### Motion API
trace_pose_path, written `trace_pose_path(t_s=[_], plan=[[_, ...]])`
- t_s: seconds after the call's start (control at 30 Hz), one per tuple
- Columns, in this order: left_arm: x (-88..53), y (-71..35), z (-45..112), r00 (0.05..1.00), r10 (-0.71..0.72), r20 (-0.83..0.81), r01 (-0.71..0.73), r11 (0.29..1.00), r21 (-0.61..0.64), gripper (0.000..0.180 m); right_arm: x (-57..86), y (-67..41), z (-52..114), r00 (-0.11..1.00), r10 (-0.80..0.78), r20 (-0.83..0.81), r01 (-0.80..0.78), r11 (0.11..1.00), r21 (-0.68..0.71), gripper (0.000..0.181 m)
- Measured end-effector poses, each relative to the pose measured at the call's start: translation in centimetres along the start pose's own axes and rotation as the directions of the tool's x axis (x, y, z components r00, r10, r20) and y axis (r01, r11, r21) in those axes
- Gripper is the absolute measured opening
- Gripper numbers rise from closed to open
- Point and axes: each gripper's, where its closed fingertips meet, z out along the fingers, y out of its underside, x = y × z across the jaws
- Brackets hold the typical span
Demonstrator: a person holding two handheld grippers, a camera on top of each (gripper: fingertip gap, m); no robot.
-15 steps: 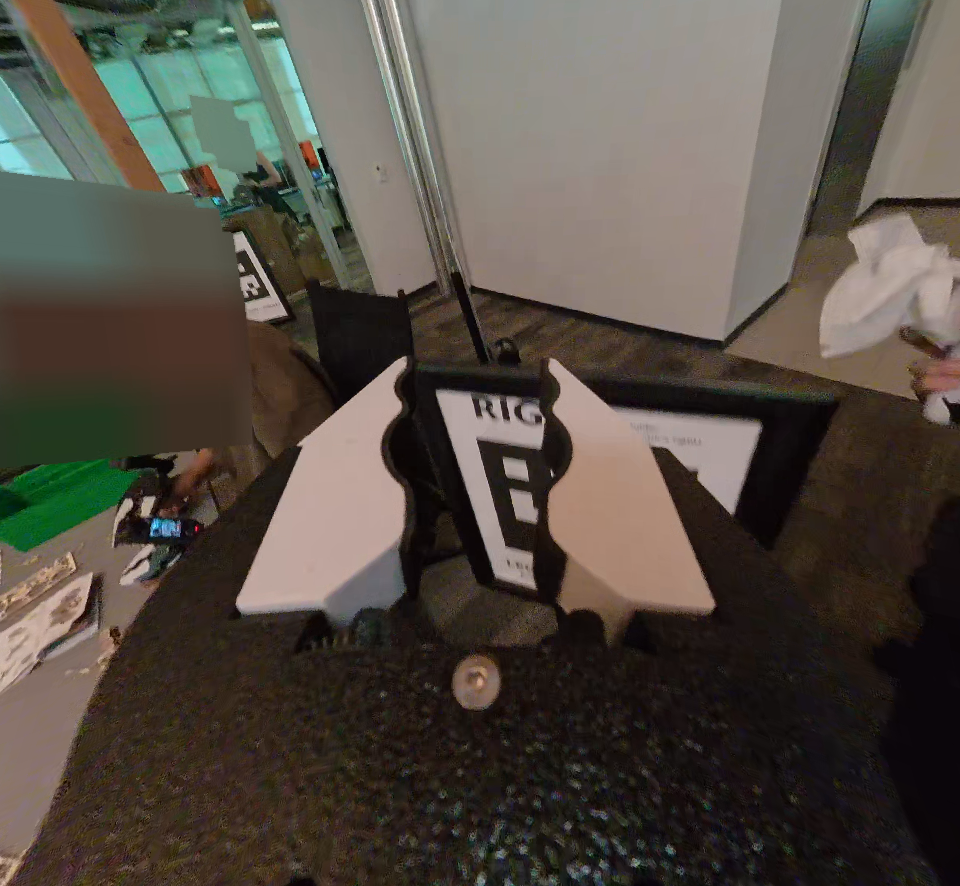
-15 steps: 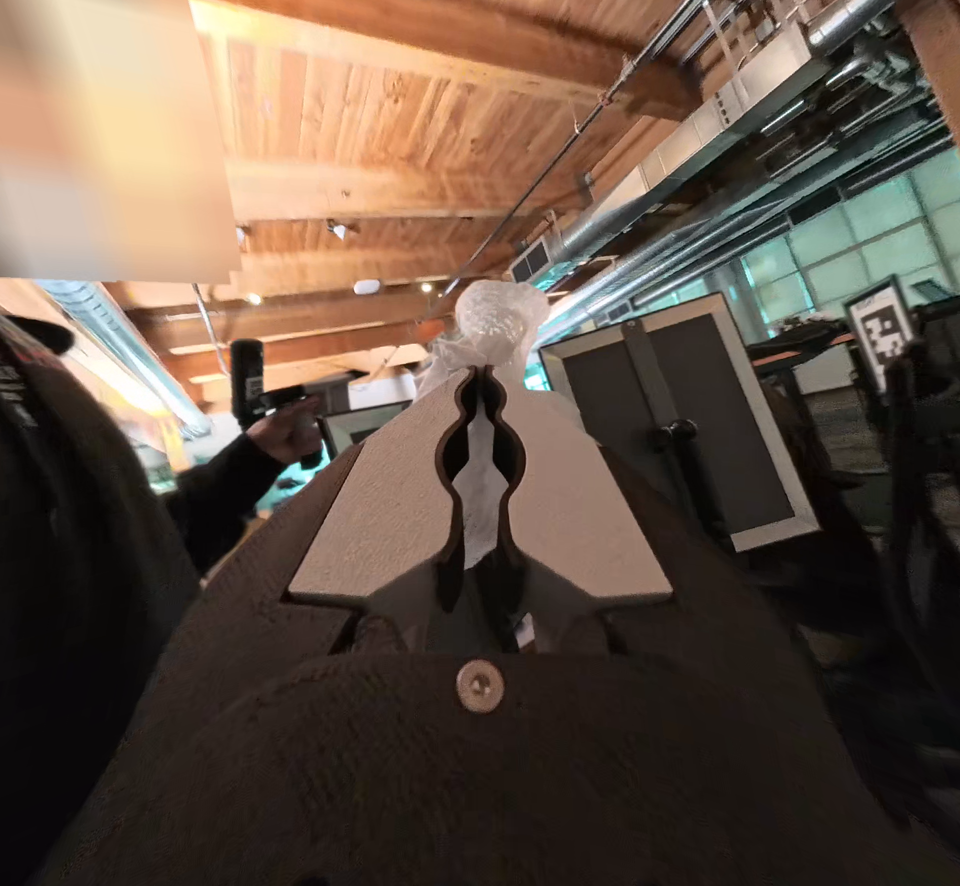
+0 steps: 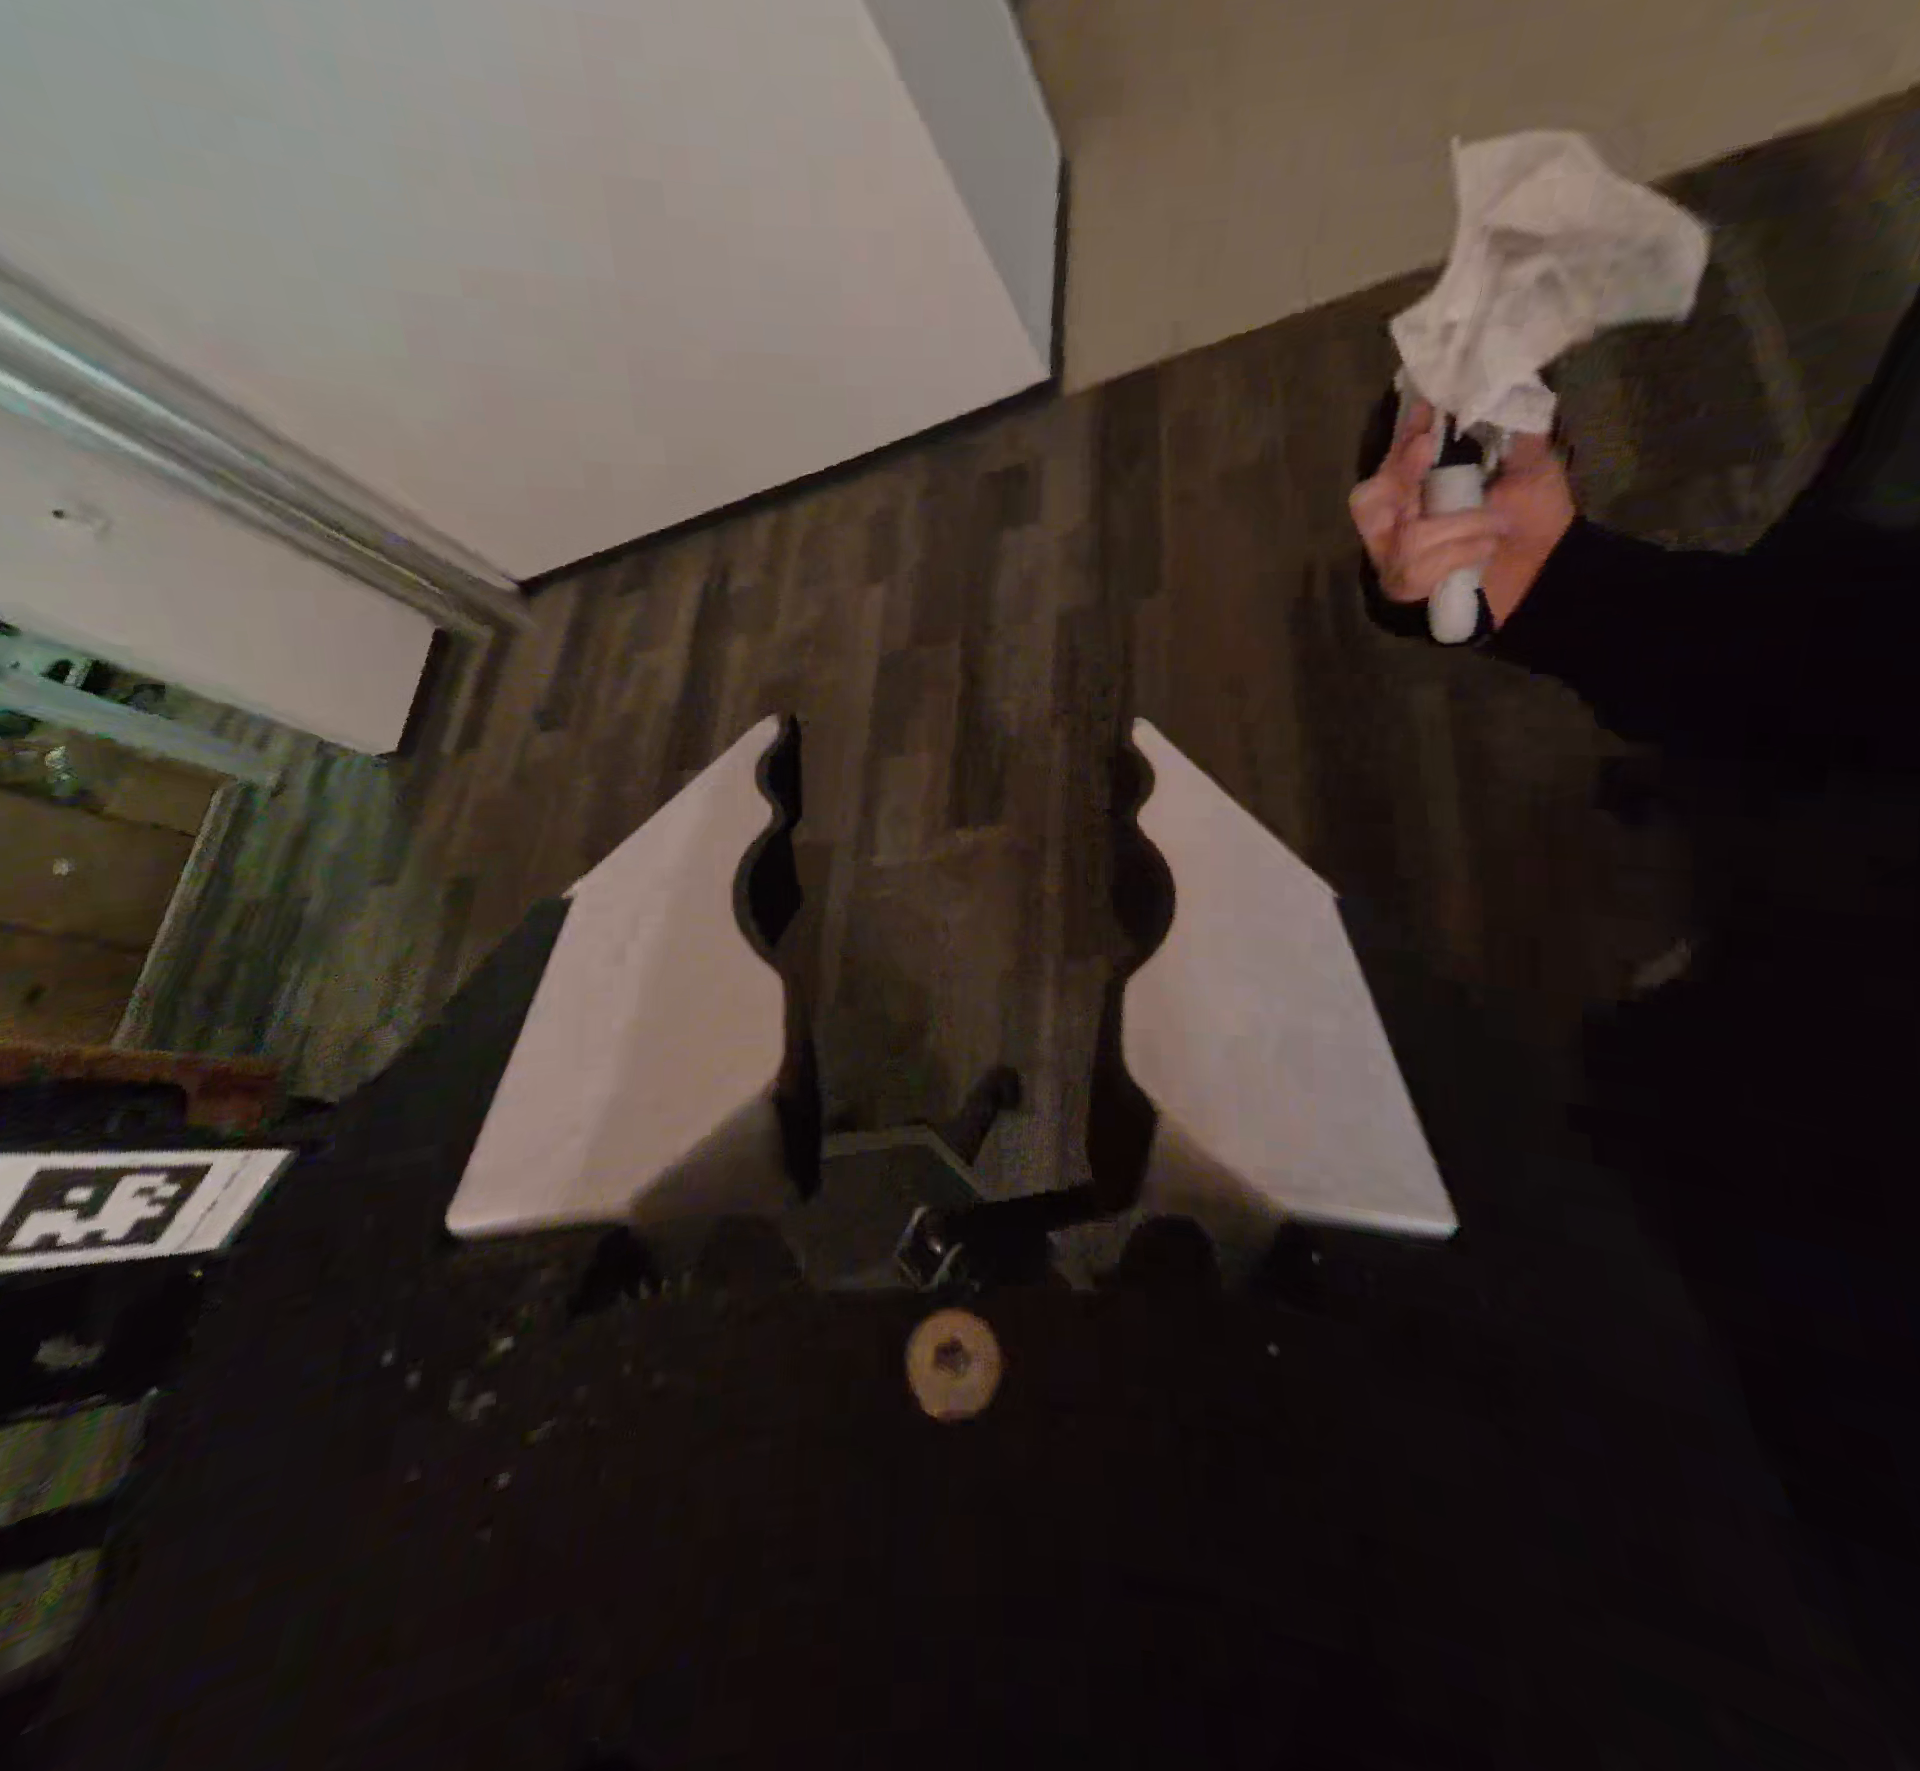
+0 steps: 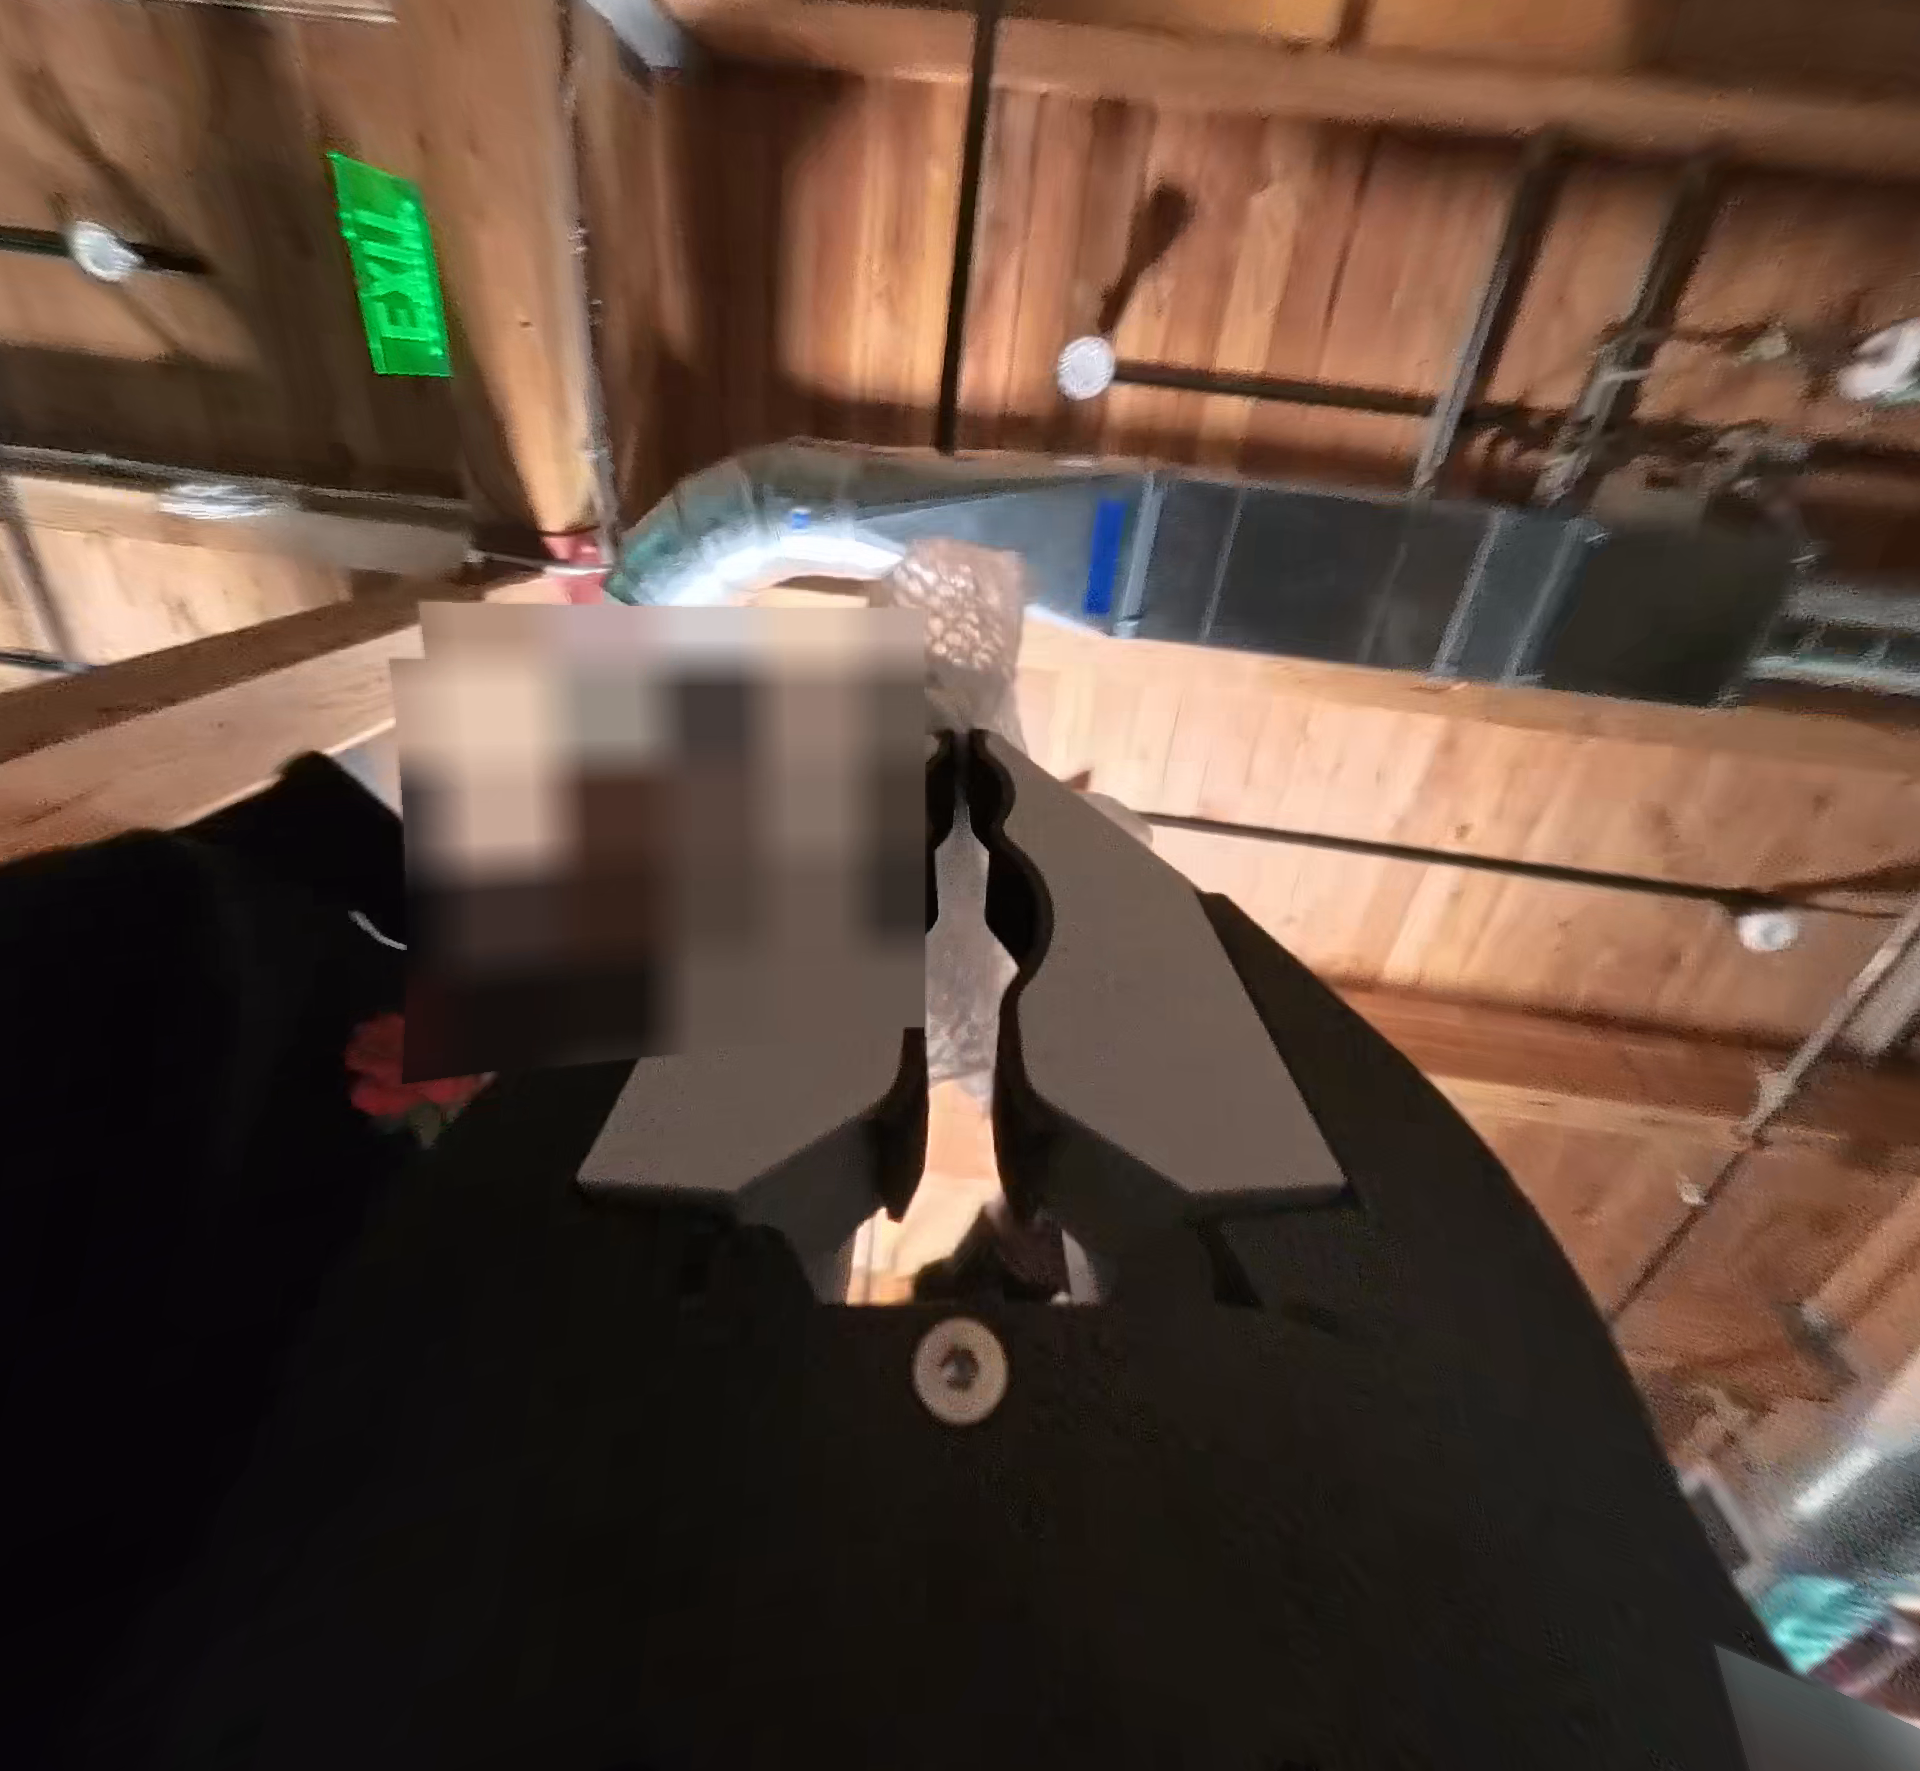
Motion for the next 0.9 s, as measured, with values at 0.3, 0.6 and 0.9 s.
trace_pose_path(t_s=[0.3,0.6,0.9], plan=[[-5.7,2.0,13.2,0.985,-0.017,-0.169,0.012,1.0,-0.029,0.062,14.3,0.4,-0.9,0.99,0.041,-0.138,-0.059,0.99,-0.131,0.0],[-18.8,11.6,23.0,0.94,-0.333,-0.078,0.326,0.941,-0.096,0.059,36.1,-4.1,-0.3,0.952,0.298,-0.07,-0.306,0.929,-0.206,0.0],[-28.1,22.1,24.7,0.822,-0.511,0.252,0.557,0.813,-0.17,0.059,60.2,1.4,-2.6,0.791,0.572,-0.215,-0.611,0.735,-0.294,0.0]])
